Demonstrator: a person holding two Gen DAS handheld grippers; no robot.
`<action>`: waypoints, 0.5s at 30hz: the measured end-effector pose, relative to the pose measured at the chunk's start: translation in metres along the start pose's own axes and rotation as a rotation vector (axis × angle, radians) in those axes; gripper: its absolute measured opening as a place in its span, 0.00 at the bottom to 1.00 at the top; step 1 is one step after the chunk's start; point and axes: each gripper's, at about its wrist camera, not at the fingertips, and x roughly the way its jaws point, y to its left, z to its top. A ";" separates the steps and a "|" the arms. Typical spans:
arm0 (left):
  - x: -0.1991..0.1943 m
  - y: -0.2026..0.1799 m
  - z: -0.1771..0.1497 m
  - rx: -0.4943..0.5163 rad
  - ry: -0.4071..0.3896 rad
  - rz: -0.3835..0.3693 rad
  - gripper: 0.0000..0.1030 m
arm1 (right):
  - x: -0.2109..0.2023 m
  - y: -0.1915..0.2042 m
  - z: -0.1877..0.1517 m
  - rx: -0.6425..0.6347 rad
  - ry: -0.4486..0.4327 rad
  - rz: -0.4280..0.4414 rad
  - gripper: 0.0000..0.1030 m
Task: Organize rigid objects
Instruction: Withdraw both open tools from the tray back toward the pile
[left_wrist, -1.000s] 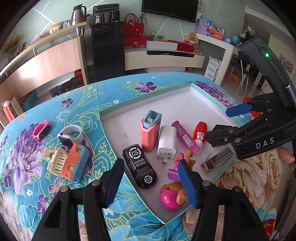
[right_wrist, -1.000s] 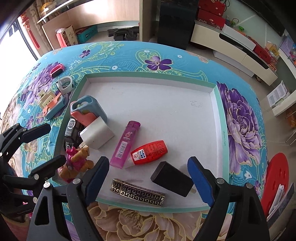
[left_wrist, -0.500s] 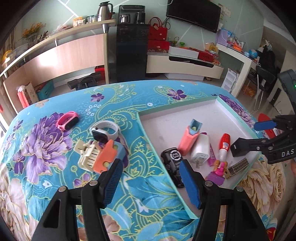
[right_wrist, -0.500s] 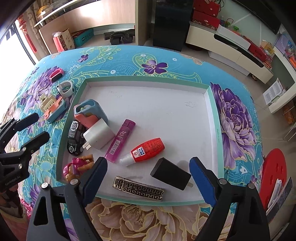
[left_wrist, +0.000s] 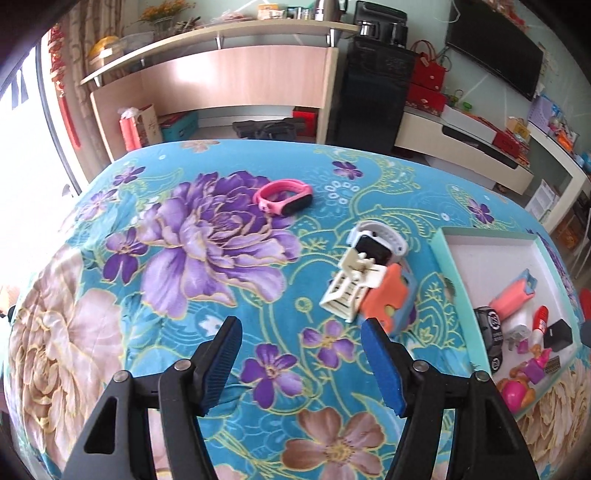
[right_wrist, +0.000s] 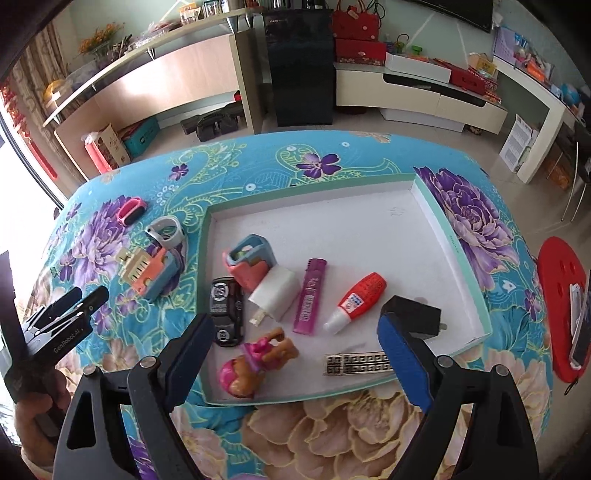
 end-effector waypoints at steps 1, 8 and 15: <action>0.000 0.007 0.000 -0.016 0.000 0.013 0.69 | -0.002 0.009 0.000 -0.006 -0.009 0.001 0.88; -0.006 0.045 -0.001 -0.110 -0.010 0.091 0.71 | -0.005 0.069 0.016 -0.055 -0.048 0.013 0.88; -0.003 0.066 -0.004 -0.169 0.005 0.137 0.73 | 0.008 0.120 0.032 -0.097 -0.091 0.074 0.88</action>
